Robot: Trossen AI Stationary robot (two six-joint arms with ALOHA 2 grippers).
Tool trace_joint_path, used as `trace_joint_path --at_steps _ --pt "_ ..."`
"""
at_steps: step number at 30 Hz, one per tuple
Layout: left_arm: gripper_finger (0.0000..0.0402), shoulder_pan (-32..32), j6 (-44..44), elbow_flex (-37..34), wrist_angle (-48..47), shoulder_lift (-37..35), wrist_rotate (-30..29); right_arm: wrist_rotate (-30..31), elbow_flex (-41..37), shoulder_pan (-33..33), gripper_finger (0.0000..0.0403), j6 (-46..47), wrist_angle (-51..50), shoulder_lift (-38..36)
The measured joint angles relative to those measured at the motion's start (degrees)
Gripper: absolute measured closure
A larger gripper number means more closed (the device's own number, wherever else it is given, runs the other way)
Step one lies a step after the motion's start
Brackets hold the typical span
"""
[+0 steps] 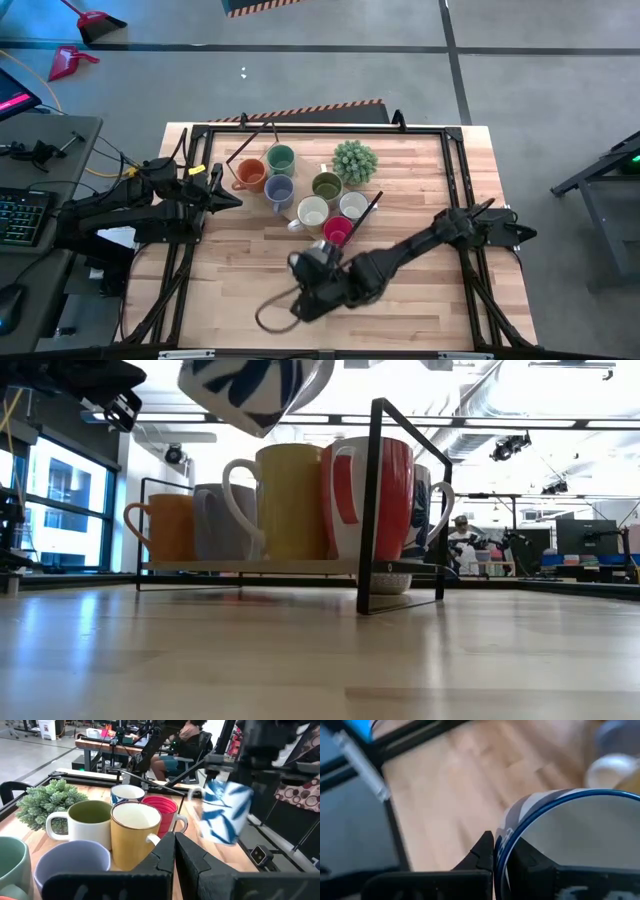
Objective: Place coffee mugs
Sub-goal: Put the blue patterned mug on the shelf
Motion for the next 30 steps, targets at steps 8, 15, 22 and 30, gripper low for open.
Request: trace_joint_path --at_steps 8,15,22,30 --pt "0.0401 0.0 0.0 0.0 -0.1 0.0 0.0 4.8 0.0 -6.4 0.0402 -5.2 2.1 -1.6" --pt "0.0401 0.0 0.0 0.0 -0.1 0.0 0.0 5.4 0.0 -12.1 0.0402 -14.7 10.4 -2.8" --pt "0.0401 0.0 -0.1 0.0 -0.2 0.0 0.2 7.0 0.0 -19.1 0.0403 -18.3 9.9 -5.5" --pt "0.0401 0.0 0.0 0.0 -0.5 0.0 0.5 0.0 0.0 -27.5 0.0403 -20.0 8.3 -6.3"
